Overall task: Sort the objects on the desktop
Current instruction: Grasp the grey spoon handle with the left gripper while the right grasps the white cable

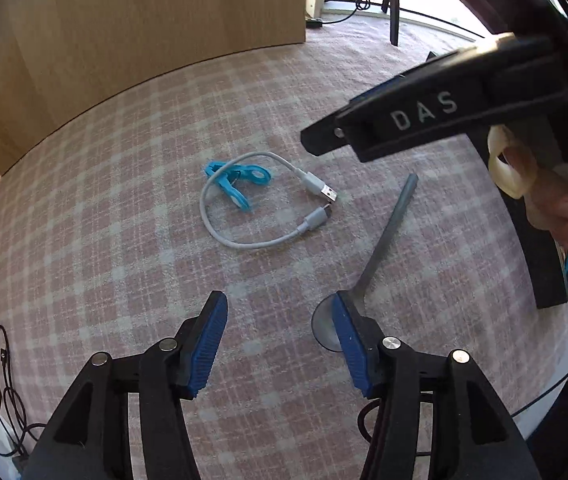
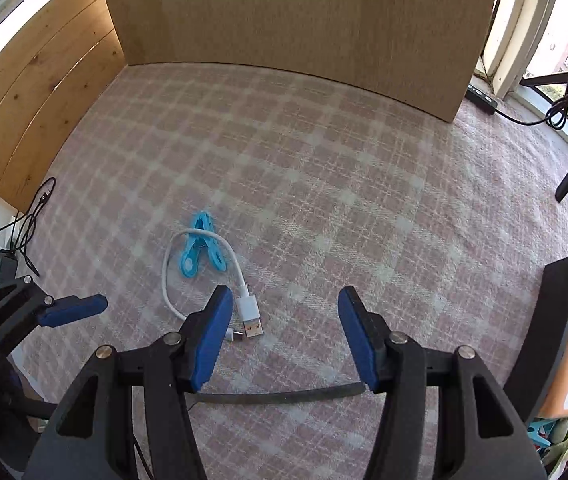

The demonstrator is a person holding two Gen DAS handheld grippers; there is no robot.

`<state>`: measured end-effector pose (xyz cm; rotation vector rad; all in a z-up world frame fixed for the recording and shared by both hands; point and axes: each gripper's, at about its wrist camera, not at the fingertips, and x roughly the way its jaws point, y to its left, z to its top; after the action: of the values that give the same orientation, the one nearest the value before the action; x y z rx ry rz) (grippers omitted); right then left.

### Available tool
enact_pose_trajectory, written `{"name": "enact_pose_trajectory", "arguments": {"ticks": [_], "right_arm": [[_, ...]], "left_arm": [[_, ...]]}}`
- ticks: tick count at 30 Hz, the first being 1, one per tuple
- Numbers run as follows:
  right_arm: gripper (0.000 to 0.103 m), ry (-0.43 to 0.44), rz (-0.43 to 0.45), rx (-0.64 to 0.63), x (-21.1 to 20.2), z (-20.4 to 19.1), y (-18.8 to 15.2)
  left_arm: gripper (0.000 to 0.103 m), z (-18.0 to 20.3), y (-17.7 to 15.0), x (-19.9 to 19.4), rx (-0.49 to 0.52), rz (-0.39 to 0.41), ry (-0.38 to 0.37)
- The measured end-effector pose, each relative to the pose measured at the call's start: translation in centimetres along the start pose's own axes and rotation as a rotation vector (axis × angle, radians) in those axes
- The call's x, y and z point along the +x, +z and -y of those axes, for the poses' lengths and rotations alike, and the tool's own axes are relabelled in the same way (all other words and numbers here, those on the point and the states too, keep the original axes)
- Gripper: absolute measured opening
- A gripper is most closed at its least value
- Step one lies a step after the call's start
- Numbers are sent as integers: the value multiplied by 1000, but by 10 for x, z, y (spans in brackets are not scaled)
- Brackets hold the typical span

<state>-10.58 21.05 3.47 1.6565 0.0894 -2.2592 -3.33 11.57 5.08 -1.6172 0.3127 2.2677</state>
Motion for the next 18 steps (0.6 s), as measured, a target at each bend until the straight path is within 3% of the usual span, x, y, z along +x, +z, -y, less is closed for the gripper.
{"name": "enact_pose_trajectory", "arguments": {"ticks": [8, 12, 14, 18], "right_arm": [[54, 27, -41, -76, 20, -1, 10], [54, 48, -47, -93, 25, 0, 12], [54, 50, -51, -105, 28, -1, 12], [54, 36, -55, -133, 37, -5, 15]], "left_arm": [[58, 42, 10, 25, 108, -8, 0], [58, 55, 9, 38, 161, -18, 36], [55, 59, 8, 36, 180, 5, 41], [37, 65, 8, 35, 207, 15, 21]]}}
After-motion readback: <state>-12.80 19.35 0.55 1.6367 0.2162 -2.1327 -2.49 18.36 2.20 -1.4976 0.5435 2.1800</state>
